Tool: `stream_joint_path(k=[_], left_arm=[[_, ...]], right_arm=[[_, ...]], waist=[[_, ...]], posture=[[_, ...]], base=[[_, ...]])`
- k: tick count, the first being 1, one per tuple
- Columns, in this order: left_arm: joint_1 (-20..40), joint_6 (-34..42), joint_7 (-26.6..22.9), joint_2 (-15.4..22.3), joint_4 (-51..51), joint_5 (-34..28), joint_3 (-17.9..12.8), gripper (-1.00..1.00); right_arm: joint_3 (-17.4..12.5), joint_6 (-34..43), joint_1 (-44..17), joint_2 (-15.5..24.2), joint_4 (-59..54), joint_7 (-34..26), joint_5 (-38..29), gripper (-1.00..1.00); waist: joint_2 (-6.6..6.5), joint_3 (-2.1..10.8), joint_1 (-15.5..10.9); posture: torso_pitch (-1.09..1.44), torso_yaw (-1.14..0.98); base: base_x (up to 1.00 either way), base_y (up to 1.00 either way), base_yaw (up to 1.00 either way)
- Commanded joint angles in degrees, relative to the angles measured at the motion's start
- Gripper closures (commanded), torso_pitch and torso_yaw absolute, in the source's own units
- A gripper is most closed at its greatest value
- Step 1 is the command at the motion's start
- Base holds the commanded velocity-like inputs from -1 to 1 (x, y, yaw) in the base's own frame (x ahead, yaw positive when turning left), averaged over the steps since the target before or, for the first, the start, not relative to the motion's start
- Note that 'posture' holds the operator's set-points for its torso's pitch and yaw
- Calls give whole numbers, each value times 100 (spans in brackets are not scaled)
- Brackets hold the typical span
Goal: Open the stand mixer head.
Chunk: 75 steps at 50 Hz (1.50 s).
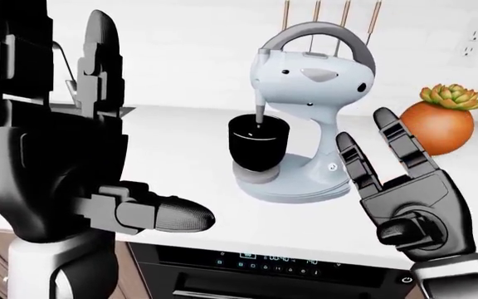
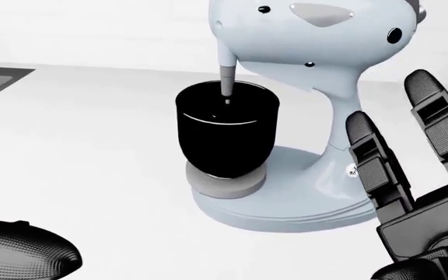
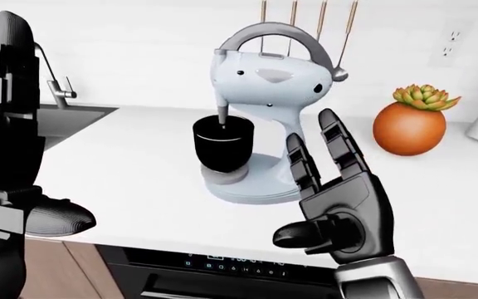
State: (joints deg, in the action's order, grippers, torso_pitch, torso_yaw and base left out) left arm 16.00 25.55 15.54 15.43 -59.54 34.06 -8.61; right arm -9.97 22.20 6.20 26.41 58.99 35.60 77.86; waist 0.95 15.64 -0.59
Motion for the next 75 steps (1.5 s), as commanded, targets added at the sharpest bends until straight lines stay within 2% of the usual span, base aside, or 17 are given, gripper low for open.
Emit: stream_joint_path(k=[1,10,17,37,52,64,75], left_arm=[[107,-93,6,36,-46,-4,-35,-100],[99,-109,41,61,-46,23,-21,-100],[112,-84,26,45,-46,15,-36,-100],[102,-88,7,41,-46,1,-45,-100],[132,-44,-10,14,-46,-21,-68,-100],[109,-48,-33,-14,-46,-40,-60,-100],[87,-67,-31,-24,-46,-54,-29,-100]], right_arm=[[-13,-149,-44,40,101,-103,-135,-100],[-153,211,-64,-275,101,-119,-258,-100],[-333,649,-19,-695,101,-286,-426,-100],[-685,1182,192,-1255,101,-699,-762,-100],[-662,1241,538,-1416,101,-998,-1009,-100],[-950,1950,359,-2048,42,-1283,-1351,-100],[-931,2075,196,-2148,-134,-1291,-1460,-100]], waist=[[1,-11,0],[-5,-2,-2],[-7,2,-8],[-17,7,-27],[-24,14,-32],[-31,20,-33],[-43,25,-45]], posture=[[-38,0],[-38,0],[-38,0],[-38,0],[-38,0],[-38,0],[-38,0]], base=[[0,0,0],[0,0,0],[0,0,0],[0,0,0],[0,0,0],[0,0,0],[0,0,0]])
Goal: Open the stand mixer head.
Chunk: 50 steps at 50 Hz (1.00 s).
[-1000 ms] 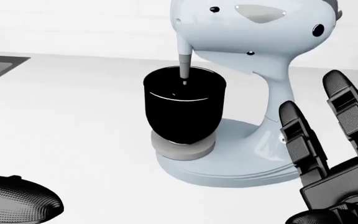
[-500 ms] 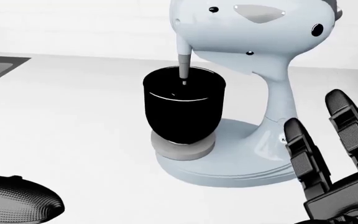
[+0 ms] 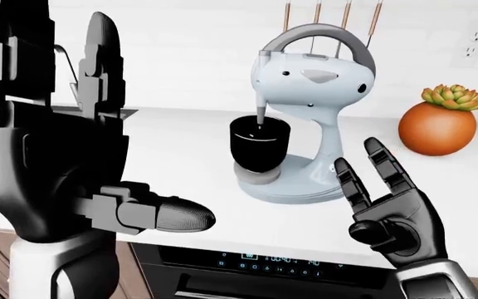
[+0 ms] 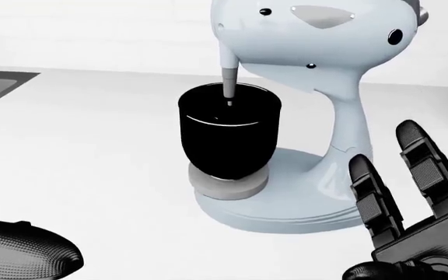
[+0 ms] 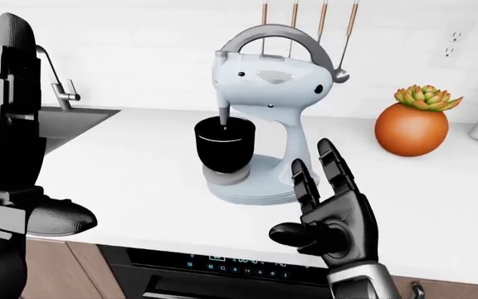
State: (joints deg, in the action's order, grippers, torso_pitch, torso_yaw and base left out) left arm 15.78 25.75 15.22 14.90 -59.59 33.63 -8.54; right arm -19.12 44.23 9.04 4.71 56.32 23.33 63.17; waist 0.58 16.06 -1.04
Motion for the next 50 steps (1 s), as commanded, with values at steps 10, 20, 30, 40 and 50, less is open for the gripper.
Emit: stream_joint_path(k=[10,20,30,40,50], left_arm=[[97,-84,-11,5,-41,-27,-20,-100],[80,-76,-46,-42,-41,-64,-9,-100],[77,-73,-70,-57,-41,-83,-16,-100],[76,-84,-38,-14,-41,-42,-33,-100],[71,-87,-42,-13,-41,-45,-36,-100]], right_arm=[[5,-141,-63,-53,-72,-254,-268,-100],[31,-146,-166,-78,-235,-275,-415,-100],[76,-175,-170,-105,-365,-352,-557,-100],[81,-210,-200,-118,-473,-419,-676,-100],[86,-231,-238,-130,-544,-471,-761,-100]], waist=[[-11,-14,-7],[-18,-10,-7],[-18,-9,-10],[-22,-8,-9],[-26,-9,-11]], posture=[[-38,0],[-38,0],[-38,0],[-38,0],[-38,0]], base=[[0,0,0],[0,0,0],[0,0,0],[0,0,0],[0,0,0]])
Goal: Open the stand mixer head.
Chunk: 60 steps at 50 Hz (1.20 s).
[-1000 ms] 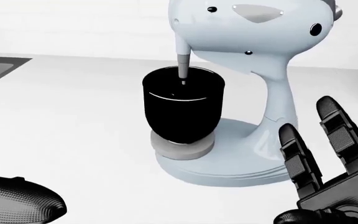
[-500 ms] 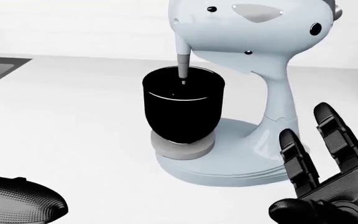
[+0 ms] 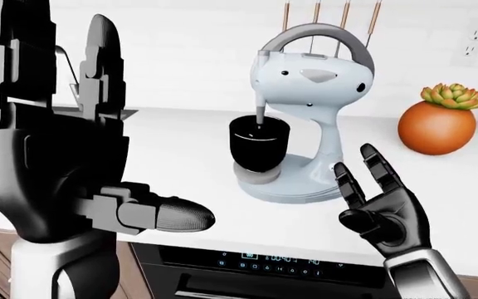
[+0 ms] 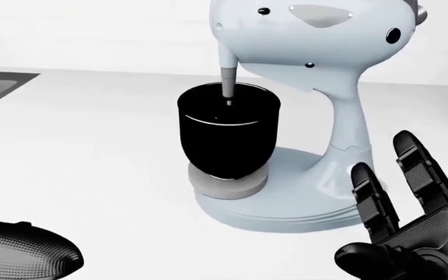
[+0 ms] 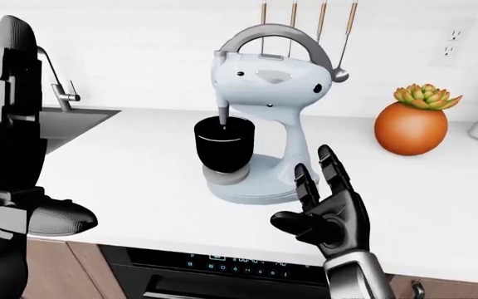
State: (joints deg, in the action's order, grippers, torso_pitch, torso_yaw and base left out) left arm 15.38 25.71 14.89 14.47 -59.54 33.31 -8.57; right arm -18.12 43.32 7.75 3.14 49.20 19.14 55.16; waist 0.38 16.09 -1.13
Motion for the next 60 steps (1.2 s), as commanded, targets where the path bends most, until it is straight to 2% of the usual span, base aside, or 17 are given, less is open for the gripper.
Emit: stream_joint_path(k=[1,31,60], left_arm=[[118,-78,-6,30,-46,-9,-39,-100],[125,-53,-41,-13,-46,-40,-48,-100],[109,-40,-79,-76,-46,-68,-37,-100]], right_arm=[[-17,-137,-123,32,160,-40,46,-100],[61,-250,-272,45,-248,-62,-107,-100],[164,-505,-443,40,-764,-342,-595,-100]], waist=[[-6,-11,-1],[-9,-10,0],[-14,-6,1]], posture=[[-38,0],[-38,0],[-38,0]], base=[[0,0,0],[0,0,0],[0,0,0]])
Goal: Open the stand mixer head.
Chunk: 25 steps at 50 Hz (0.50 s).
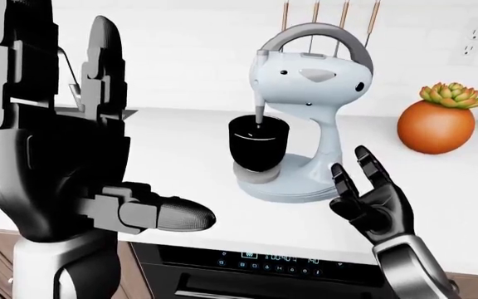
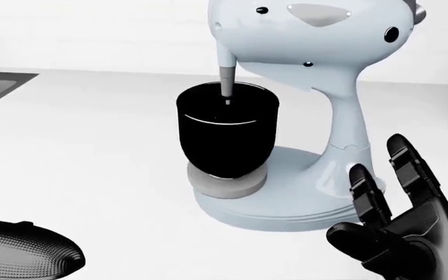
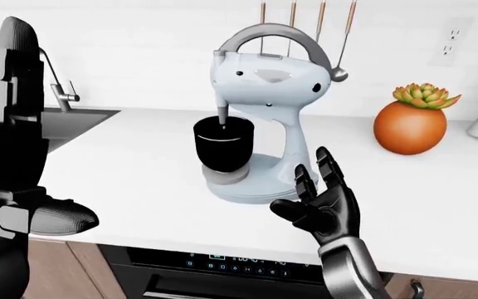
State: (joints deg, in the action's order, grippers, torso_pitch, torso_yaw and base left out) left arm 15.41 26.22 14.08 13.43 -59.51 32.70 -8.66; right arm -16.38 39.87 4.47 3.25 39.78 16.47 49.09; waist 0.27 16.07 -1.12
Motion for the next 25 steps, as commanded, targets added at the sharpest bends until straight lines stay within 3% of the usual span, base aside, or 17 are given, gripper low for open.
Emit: stream_joint_path(k=[1,25], left_arm=[[103,-90,-2,21,-49,-15,-22,-100],[99,-89,5,26,-49,-26,-13,-100]], right_arm=[[-10,-165,-131,31,161,-77,4,-100],[89,-440,-384,74,-362,-226,-335,-100]], waist=[[-4,-5,0],[-12,-4,2]], posture=[[-38,0],[-38,0]], base=[[0,0,0],[0,0,0]])
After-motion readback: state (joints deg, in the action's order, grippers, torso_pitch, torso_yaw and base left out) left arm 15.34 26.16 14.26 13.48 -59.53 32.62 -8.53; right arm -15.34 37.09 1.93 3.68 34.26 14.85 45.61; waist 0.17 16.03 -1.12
